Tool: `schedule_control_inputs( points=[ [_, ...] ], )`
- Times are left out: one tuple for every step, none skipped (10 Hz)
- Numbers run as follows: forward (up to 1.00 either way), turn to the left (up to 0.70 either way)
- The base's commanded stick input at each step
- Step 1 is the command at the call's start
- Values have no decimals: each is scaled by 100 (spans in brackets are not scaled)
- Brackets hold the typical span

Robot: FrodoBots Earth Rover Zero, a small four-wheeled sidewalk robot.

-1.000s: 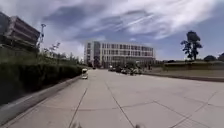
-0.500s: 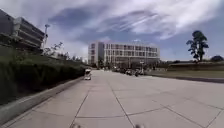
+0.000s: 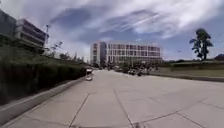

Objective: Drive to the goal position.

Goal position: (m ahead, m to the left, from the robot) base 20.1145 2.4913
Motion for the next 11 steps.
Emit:
schedule_control_inputs(
  points=[
    [45,0],
    [45,0],
    [45,0],
    [45,0],
    [45,0],
    [45,0],
    [45,0],
    [45,0],
    [45,0],
    [45,0],
    [45,0]
  ],
)
